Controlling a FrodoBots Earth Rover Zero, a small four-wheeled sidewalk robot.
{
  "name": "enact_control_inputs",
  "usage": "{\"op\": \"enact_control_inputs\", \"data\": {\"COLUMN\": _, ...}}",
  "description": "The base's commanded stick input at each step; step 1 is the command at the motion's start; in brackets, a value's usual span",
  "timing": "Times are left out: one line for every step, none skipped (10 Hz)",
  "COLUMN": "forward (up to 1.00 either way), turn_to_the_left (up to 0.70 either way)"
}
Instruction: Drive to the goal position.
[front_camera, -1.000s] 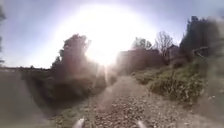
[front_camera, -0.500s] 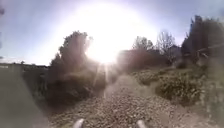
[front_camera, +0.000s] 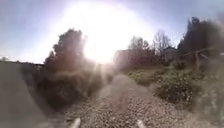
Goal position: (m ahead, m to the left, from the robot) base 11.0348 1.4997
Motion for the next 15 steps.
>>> {"op": "enact_control_inputs", "data": {"forward": 0.50, "turn_to_the_left": -0.10}}
{"op": "enact_control_inputs", "data": {"forward": 0.50, "turn_to_the_left": -0.34}}
{"op": "enact_control_inputs", "data": {"forward": 0.50, "turn_to_the_left": -0.43}}
{"op": "enact_control_inputs", "data": {"forward": 0.50, "turn_to_the_left": -0.49}}
{"op": "enact_control_inputs", "data": {"forward": 0.50, "turn_to_the_left": -0.38}}
{"op": "enact_control_inputs", "data": {"forward": 0.50, "turn_to_the_left": -0.08}}
{"op": "enact_control_inputs", "data": {"forward": 0.50, "turn_to_the_left": 0.00}}
{"op": "enact_control_inputs", "data": {"forward": 0.50, "turn_to_the_left": 0.00}}
{"op": "enact_control_inputs", "data": {"forward": 0.50, "turn_to_the_left": 0.00}}
{"op": "enact_control_inputs", "data": {"forward": 0.50, "turn_to_the_left": 0.00}}
{"op": "enact_control_inputs", "data": {"forward": 0.50, "turn_to_the_left": 0.00}}
{"op": "enact_control_inputs", "data": {"forward": 0.50, "turn_to_the_left": 0.00}}
{"op": "enact_control_inputs", "data": {"forward": 0.50, "turn_to_the_left": 0.00}}
{"op": "enact_control_inputs", "data": {"forward": 0.50, "turn_to_the_left": 0.00}}
{"op": "enact_control_inputs", "data": {"forward": 0.50, "turn_to_the_left": 0.00}}
